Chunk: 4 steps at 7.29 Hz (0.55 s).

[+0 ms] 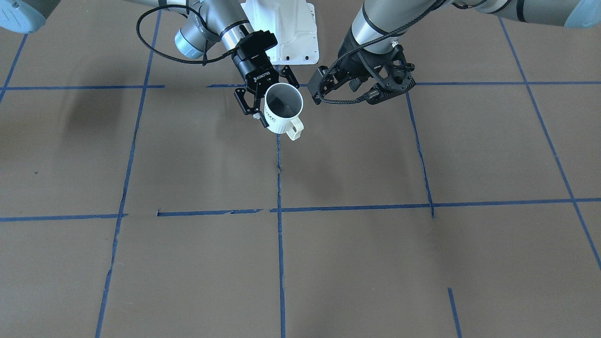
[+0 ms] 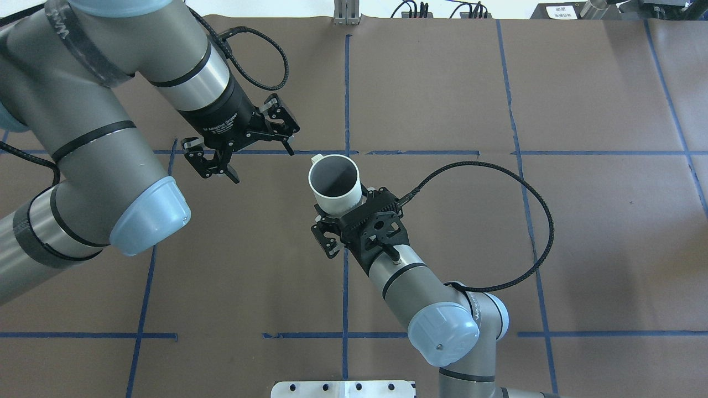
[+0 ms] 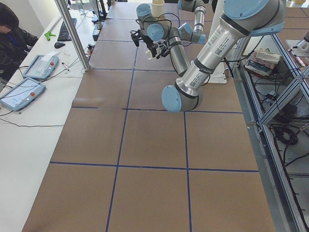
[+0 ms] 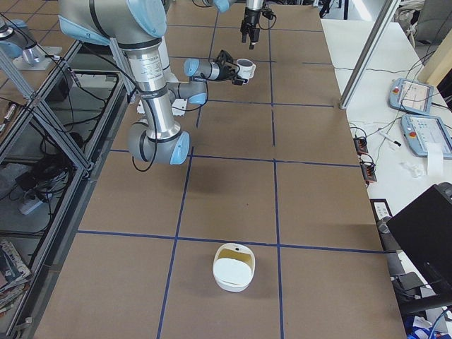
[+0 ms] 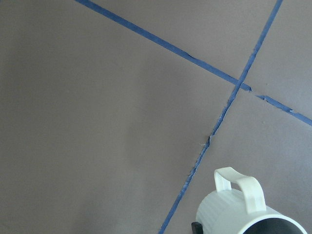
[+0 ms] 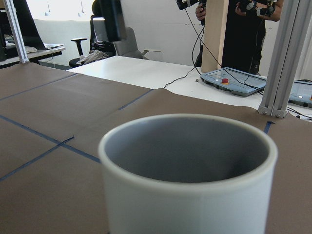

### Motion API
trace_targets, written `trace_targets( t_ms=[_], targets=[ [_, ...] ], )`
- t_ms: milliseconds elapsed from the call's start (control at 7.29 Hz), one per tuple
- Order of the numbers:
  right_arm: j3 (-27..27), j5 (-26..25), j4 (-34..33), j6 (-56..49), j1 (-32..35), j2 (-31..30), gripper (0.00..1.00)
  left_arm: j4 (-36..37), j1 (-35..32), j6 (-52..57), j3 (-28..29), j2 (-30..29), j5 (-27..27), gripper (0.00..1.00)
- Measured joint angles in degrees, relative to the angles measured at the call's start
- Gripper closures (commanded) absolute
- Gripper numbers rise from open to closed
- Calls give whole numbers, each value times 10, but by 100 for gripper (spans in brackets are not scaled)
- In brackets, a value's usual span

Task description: Left arm hands cup to right arm to dump lemon

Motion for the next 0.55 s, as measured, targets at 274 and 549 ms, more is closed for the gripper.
trace_targets(
  t_ms=[274,549],
  targets=[
    [-4,-8,-28,0,-2,17,100,1,4,-6,28,-20,0,2],
    [-12,-10,-62,1,-2,44,100,1,8,-6,41,-26,0,5]
  ],
)
